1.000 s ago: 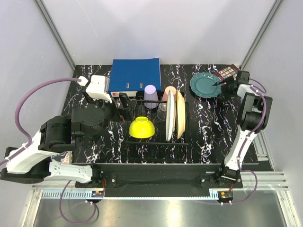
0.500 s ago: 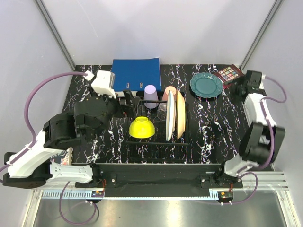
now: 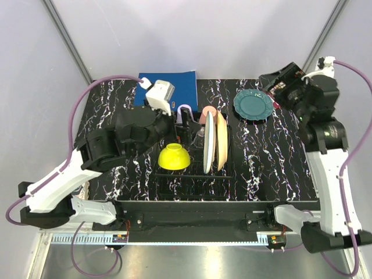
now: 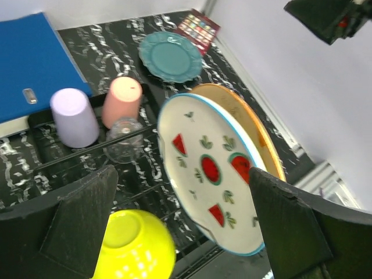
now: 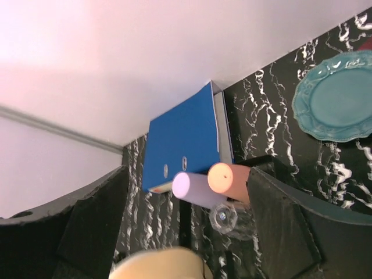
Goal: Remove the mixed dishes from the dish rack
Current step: Pick up the plate from the dish rack.
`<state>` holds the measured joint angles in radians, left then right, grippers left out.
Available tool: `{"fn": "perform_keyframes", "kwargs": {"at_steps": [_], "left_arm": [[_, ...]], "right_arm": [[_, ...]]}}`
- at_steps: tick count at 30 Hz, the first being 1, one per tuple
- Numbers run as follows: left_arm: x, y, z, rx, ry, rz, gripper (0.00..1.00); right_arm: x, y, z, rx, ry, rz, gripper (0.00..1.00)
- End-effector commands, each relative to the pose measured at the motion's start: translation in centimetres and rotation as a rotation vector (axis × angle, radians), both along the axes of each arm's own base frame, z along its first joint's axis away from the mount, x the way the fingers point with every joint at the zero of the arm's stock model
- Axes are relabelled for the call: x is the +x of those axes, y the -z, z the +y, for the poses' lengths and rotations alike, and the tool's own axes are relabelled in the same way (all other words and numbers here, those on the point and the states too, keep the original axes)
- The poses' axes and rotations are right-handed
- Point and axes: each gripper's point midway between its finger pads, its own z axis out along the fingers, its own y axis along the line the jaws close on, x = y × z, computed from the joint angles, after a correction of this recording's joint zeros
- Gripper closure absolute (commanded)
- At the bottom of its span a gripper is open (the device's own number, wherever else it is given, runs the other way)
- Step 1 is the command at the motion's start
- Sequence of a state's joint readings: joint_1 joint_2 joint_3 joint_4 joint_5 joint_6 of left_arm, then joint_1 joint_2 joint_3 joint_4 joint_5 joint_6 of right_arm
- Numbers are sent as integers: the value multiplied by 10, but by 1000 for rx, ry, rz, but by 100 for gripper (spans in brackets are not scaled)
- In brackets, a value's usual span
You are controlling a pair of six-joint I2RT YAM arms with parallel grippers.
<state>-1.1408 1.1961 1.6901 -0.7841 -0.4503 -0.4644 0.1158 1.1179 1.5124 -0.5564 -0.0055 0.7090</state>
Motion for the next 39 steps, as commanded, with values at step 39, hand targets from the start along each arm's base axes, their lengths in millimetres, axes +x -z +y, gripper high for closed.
{"fn": "perform_keyframes", "kwargs": {"at_steps": [39], "left_arm": [[-33, 46, -69, 120, 70, 95, 30]], "right_arm": [[-96, 52, 11, -198, -156, 116, 12]]}}
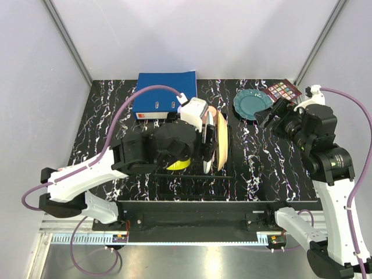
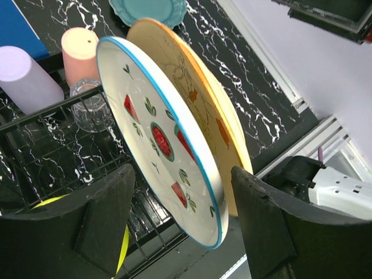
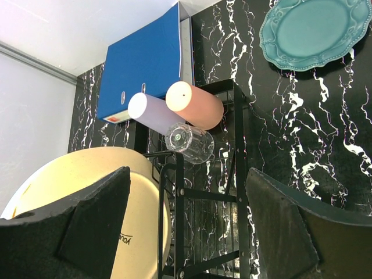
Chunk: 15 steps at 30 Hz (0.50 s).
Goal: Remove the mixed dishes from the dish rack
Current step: Pick up the plate from the dish rack.
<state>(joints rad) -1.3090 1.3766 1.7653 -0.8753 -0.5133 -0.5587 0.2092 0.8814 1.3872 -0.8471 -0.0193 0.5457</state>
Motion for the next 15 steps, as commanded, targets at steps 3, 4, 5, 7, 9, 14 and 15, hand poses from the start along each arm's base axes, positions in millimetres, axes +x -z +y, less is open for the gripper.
{"fn": "perform_keyframes", "kwargs": {"at_steps": [3, 4, 5, 7, 9, 14, 15], "left_arm": [[-2, 12, -11, 28, -6, -1, 32], [-2, 16, -10, 43, -10, -3, 34], [-1, 17, -7, 55, -23, -13, 35], [0, 22, -6, 76, -30, -16, 37], [1, 26, -5, 94, -37, -21, 39], [0, 43, -6, 128, -41, -8, 43], [0, 45, -7, 132, -41, -5, 44]], "right_arm": [[-2, -6, 0, -17, -9, -38, 12], [-3, -6, 0, -17, -11, -36, 12], [-3, -4, 0, -16, -9, -33, 12], [-3, -4, 0, -16, -10, -33, 12], [-2, -1, 0, -18, -9, -25, 12], [-2, 1, 0, -19, -9, -22, 12], [-1, 2, 0, -19, -9, -21, 12]]}}
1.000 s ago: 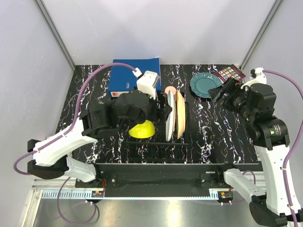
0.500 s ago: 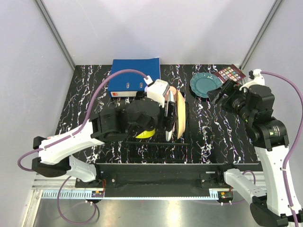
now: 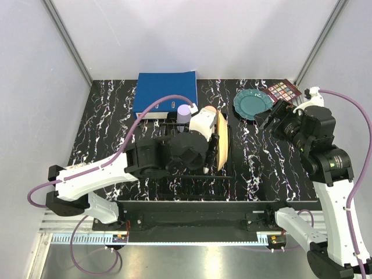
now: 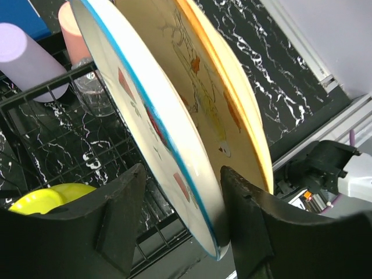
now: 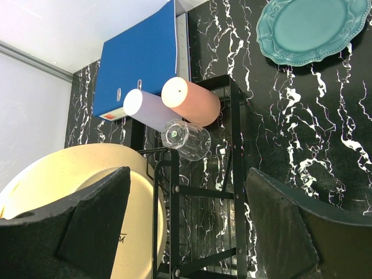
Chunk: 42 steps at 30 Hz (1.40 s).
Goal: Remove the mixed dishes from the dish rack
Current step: Pick up the plate from the dish rack.
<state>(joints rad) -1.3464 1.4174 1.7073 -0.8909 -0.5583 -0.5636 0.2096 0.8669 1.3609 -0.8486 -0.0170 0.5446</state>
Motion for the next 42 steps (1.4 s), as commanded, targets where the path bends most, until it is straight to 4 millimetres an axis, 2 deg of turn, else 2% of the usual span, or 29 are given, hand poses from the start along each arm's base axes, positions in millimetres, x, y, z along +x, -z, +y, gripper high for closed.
{"fn": "perform_keyframes", "kwargs": {"at_steps": [1, 6, 8, 9, 11, 13, 14, 18, 19, 24, 28, 33, 36, 40, 42], "left_arm": [[5, 8, 2, 23, -37, -16, 46], [4, 12, 0, 39, -36, -22, 64], [4, 12, 0, 41, -30, -27, 68], [2, 9, 0, 34, -26, -31, 75], [2, 6, 2, 27, -25, -34, 82], [1, -3, 5, 9, -22, -44, 96], [1, -9, 7, -3, -21, -51, 100], [0, -36, 15, -50, -12, -80, 100], [0, -48, 17, -76, -9, -89, 100], [-3, -75, 22, -111, 14, -120, 100], [-3, -105, 28, -156, 17, -164, 100], [1, -126, 38, -170, 3, -214, 100], [4, -141, 48, -179, -11, -252, 100], [12, -180, 80, -213, -78, -342, 100], [14, -192, 91, -220, -96, -370, 100]], "right_arm": [[1, -5, 1, -15, -9, -32, 12], [2, -4, 2, -20, -13, -30, 12], [2, -3, 2, -20, -15, -29, 12], [2, -3, 3, -20, -15, -29, 12], [2, -4, 3, -19, -15, -33, 13], [2, -6, 3, -20, -17, -36, 12], [3, -7, 3, -19, -18, -39, 12], [3, -10, 4, -14, -19, -45, 12], [4, -10, 4, -14, -19, -45, 12], [5, -12, 5, -13, -20, -49, 12], [5, -14, 5, -11, -21, -52, 12], [5, -15, 6, -12, -23, -54, 13], [5, -17, 6, -13, -24, -57, 12], [7, -22, 7, -8, -24, -67, 12], [7, -23, 8, -3, -27, -64, 12]]}}
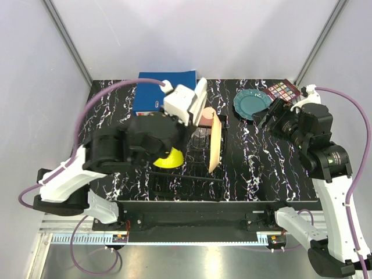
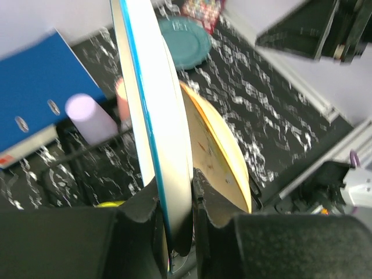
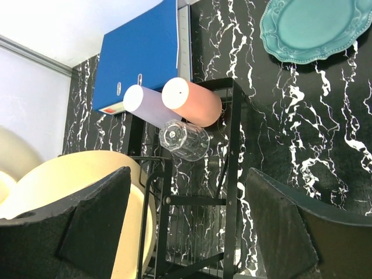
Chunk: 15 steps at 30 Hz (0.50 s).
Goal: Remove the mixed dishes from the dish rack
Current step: Pick up the plate from the dish rack.
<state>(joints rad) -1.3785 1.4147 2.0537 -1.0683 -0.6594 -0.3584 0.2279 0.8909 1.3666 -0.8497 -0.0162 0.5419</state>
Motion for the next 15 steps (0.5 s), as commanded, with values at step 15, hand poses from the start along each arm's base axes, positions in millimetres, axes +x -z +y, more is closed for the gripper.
{"fn": "perform_keyframes", "kwargs": {"at_steps": [15], "left_arm": [[29, -69, 1, 616, -31, -800, 100]], "right_arm": [[-10, -123, 62, 320, -256, -70, 12]]}}
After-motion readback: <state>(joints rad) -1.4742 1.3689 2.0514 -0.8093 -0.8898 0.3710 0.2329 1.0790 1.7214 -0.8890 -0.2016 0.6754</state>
